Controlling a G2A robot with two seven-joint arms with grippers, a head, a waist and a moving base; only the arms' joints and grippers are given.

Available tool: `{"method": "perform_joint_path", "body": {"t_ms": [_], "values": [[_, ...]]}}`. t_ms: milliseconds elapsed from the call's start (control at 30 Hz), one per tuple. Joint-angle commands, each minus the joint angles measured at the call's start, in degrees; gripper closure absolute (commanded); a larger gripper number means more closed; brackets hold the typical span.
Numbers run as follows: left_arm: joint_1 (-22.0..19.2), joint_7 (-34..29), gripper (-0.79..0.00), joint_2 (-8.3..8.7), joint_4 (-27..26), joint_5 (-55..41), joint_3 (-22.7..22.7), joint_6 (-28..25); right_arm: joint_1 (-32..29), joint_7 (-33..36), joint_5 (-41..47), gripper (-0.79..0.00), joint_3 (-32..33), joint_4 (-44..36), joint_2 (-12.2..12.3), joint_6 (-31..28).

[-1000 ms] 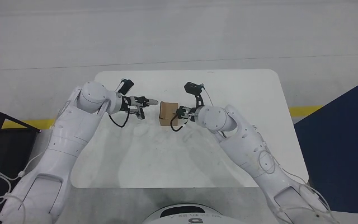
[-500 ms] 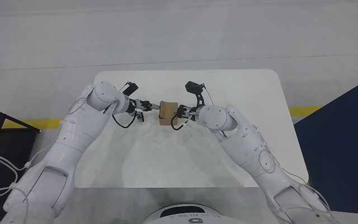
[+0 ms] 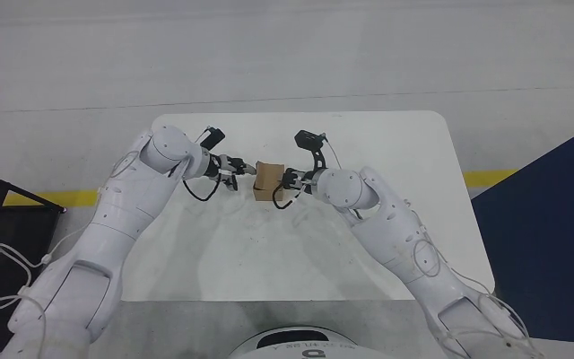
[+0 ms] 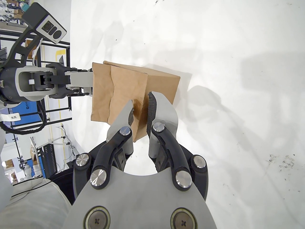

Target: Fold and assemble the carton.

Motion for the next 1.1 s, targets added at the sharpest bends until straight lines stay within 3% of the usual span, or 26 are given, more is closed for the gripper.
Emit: {"method": "perform_joint_path", "body": {"t_ms": [0, 367, 600, 733, 867, 1067], "values": [[-0.36, -0.14, -0.634, -0.07, 0.34, -0.14, 0.01, -0.24, 0.06, 0.04, -0.01, -0.006, -0.02, 0.06, -0.02, -0.01], [0.22, -0.31, -0.600, 0.44, -0.82, 0.44, -1.04, -1.16, 0.39, 0.23, -0.33, 0.000, -0.36, 0.12, -0.17, 0.11], [-0.71, -0.77, -0.576, -0.20, 0.19, 0.78, 0.55, -0.56, 0.75, 0.82, -0.79, 0.000, -0.89, -0.09, -0.29, 0.21], [-1.52, -1.22, -0.529, -0.53, 1.15, 1.02, 1.28, -0.91, 0.68, 0.86, -0.84, 0.000, -0.70, -0.12, -0.27, 0.12], [-2.25, -2.07, -0.391, -0.68, 1.94, 1.97, 1.94, -0.87, 0.49, 0.68, -0.91, 0.000, -0.53, -0.27, -0.26, 0.31], [-2.72, -2.83, -0.376, -0.51, 2.20, 2.53, 1.62, -0.75, 0.31, 0.25, -1.25, 0.000, -0.41, -0.08, -0.27, 0.71]]}}
